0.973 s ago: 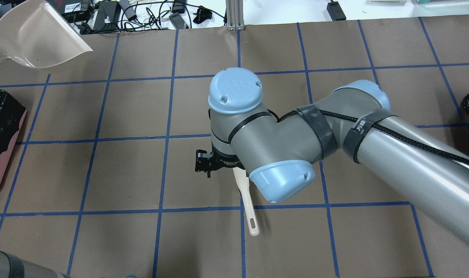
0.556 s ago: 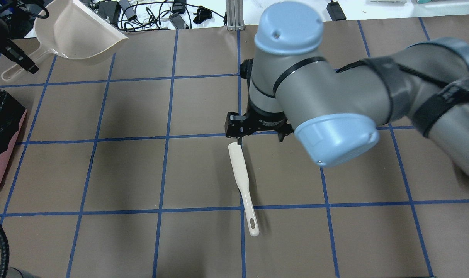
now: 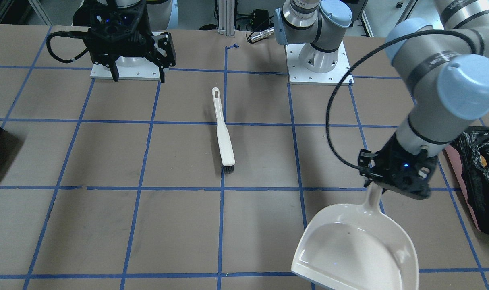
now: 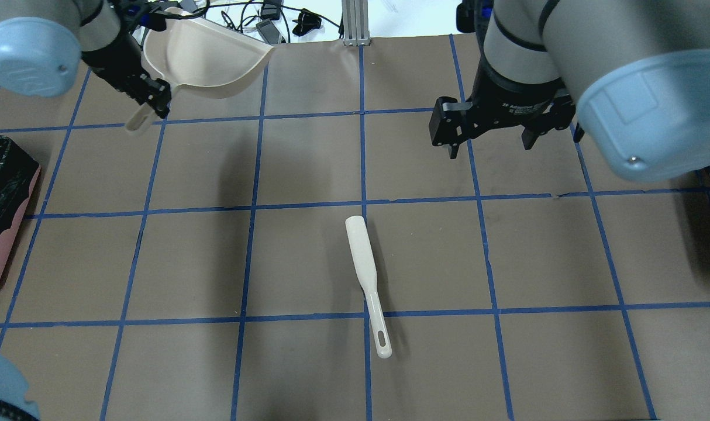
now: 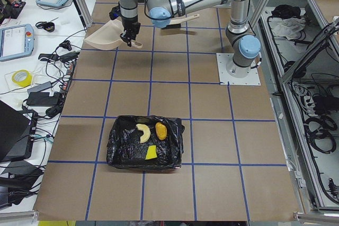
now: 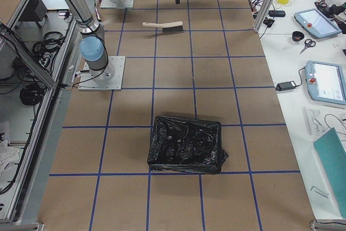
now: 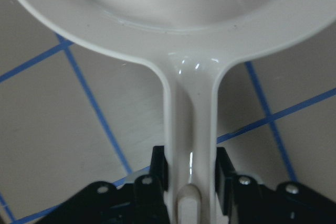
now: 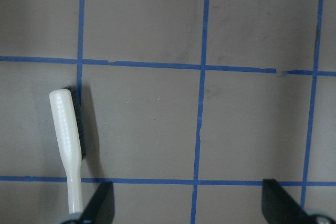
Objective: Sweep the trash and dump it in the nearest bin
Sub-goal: 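Lower the dustpan onto the table above the brush with the left gripper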
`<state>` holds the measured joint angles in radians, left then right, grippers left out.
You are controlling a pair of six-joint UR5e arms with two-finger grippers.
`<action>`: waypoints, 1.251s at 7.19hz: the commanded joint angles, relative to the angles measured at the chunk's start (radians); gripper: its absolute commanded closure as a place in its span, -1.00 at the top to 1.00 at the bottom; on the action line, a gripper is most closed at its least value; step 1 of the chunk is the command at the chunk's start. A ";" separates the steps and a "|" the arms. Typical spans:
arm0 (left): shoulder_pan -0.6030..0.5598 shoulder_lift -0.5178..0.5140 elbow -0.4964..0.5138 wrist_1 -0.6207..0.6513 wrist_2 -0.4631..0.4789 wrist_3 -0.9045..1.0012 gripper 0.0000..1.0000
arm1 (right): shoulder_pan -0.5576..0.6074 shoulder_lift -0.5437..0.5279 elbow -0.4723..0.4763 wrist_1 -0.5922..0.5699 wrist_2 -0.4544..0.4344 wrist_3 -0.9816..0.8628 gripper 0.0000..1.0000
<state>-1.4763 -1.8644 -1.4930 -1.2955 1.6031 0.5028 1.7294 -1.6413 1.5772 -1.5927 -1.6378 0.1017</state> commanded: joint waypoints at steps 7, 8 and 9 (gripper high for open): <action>-0.390 -0.139 -0.081 0.100 -0.088 -0.611 -1.00 | -0.214 0.066 -0.017 -0.023 0.090 -0.162 1.00; -0.407 -0.163 -0.079 0.132 -0.089 -0.627 -1.00 | -0.197 0.067 -0.016 -0.021 0.090 -0.157 1.00; -0.424 -0.182 -0.079 0.171 -0.091 -0.656 -1.00 | -0.195 0.073 -0.013 -0.018 0.090 -0.155 1.00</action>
<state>-1.8775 -2.0203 -1.5731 -1.1687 1.5142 -0.1210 1.5235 -1.5742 1.5617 -1.6129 -1.5471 -0.0579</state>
